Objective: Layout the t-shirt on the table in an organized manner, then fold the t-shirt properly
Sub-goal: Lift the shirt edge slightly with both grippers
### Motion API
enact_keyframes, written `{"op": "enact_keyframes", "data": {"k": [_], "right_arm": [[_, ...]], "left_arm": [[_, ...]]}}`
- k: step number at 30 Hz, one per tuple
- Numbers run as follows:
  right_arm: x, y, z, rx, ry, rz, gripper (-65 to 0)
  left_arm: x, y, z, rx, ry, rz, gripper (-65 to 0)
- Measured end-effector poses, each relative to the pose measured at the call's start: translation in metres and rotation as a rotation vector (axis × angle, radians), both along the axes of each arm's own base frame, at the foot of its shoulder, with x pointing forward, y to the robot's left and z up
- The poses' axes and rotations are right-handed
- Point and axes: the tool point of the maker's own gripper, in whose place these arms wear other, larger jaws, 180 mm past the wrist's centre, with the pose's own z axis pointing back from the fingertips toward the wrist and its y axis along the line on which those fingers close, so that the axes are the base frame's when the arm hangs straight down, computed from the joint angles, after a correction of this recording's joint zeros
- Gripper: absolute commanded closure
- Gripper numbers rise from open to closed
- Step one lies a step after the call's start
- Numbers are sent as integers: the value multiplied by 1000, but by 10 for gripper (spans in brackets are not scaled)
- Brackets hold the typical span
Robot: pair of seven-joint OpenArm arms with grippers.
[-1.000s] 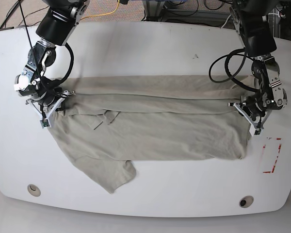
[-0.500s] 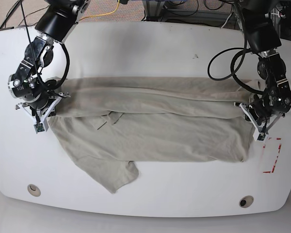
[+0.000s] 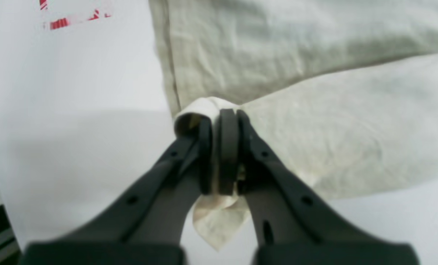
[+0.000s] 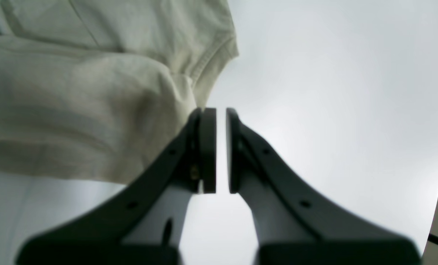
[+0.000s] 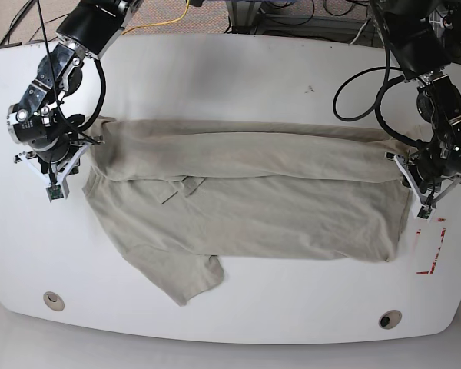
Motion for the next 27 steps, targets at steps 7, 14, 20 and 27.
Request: {"op": "enact_keyframes", "data": {"k": [7, 14, 20, 27], "right_arm": [[1, 7, -11, 37, 19, -3, -222], [13, 19, -24, 110, 11, 7, -515], [19, 29, -41, 176, -1, 10, -523], [19, 41, -74, 269, 78, 4, -409]], "left_arm": [[-9, 2, -6, 17, 27, -18, 0], [-7, 3, -5, 18, 23, -20, 0], [-7, 2, -5, 17, 23, -20, 0], [-7, 2, -5, 17, 23, -20, 0]]}}
